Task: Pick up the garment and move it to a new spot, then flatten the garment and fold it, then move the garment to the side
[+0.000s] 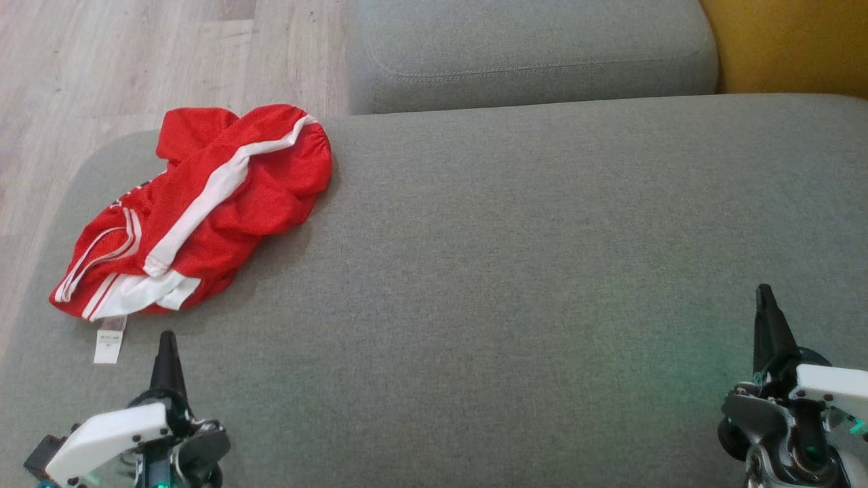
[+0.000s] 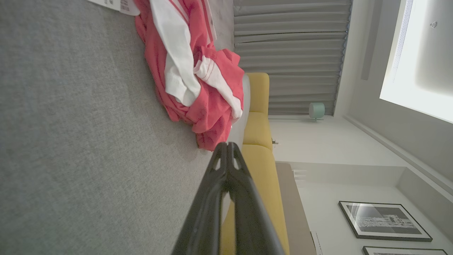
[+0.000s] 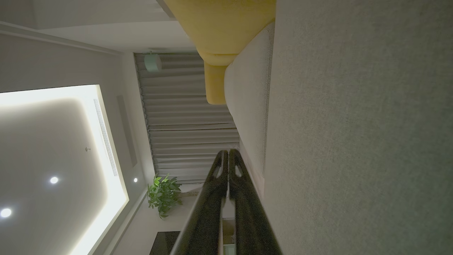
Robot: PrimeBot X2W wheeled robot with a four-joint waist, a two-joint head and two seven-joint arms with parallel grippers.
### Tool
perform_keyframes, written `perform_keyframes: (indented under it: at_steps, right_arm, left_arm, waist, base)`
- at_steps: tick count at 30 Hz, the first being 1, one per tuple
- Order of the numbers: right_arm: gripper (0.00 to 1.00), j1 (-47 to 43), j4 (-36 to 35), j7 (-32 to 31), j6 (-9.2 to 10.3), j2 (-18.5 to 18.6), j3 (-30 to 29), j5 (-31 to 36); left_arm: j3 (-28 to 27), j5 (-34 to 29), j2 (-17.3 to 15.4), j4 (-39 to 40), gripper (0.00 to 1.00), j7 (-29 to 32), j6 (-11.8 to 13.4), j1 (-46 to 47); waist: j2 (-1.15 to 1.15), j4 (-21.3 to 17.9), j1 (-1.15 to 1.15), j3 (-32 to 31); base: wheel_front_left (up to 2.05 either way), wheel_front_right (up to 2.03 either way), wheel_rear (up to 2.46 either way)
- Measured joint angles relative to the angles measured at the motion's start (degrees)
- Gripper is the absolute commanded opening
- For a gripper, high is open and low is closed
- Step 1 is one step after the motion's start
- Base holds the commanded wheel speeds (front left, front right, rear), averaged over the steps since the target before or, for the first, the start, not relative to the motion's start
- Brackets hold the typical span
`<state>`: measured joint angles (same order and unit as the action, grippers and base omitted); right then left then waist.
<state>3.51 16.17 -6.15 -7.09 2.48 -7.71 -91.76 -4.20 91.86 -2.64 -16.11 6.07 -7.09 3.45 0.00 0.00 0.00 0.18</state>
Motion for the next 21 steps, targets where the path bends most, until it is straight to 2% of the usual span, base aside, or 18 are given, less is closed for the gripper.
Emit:
perform_keyframes:
  at_steps: [21]
  right_arm:
    - [0.00, 0.0, 0.0, 0.0, 0.00, 0.0, 0.0, 0.0]
  left_arm:
    - [0.0, 0.0, 0.0, 0.0, 0.00, 0.0, 0.0, 0.0]
  waist:
    - [0.00, 0.0, 0.00, 0.0]
  base:
    - [0.00, 0.00, 0.00]
